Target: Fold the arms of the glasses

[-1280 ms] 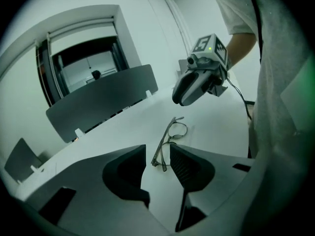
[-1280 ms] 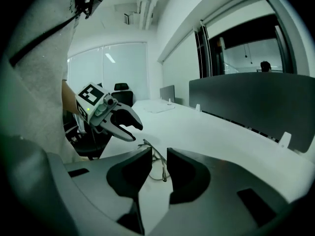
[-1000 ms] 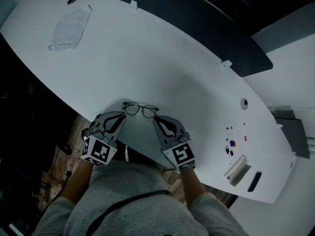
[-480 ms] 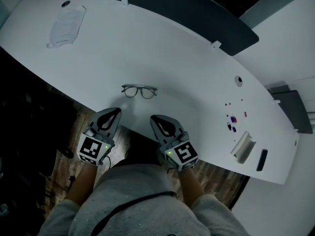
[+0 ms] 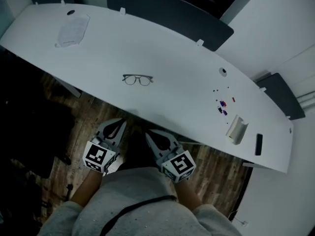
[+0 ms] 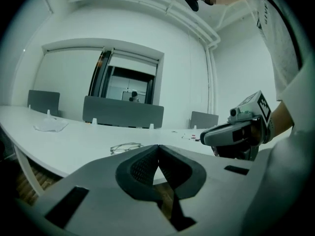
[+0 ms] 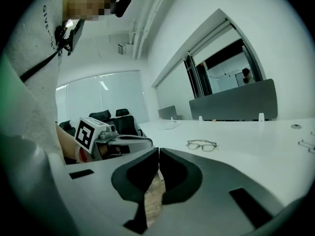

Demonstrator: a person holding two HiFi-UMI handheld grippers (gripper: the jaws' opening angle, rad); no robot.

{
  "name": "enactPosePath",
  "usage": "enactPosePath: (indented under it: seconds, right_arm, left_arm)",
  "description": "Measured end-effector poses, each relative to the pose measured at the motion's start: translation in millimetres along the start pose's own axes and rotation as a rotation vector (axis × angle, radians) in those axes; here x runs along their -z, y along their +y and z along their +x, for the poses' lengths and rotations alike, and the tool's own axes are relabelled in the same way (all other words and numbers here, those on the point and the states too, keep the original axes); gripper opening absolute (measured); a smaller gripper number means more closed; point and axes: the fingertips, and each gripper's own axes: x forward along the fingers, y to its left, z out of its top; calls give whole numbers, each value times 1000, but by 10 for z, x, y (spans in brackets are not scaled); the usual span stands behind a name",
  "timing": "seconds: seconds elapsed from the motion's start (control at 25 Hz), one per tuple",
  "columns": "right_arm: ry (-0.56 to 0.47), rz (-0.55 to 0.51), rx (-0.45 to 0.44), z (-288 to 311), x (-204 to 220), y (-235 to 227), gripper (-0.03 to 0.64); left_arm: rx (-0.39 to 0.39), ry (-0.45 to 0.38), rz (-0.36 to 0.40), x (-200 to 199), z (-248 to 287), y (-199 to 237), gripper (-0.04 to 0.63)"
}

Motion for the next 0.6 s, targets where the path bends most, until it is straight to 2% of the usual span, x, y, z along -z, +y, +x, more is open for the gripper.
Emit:
enactPosePath:
  seconds: [0.32,0.6]
  right_arm:
    - [-25,5,-11,-325,47,305,20]
    - [-32,-54,-84,-372,-71,440,20]
  left_arm:
    - [27,-8,-5,-7,-236,-392,15]
    - [-28,-10,-13,-20,-386,-469,15]
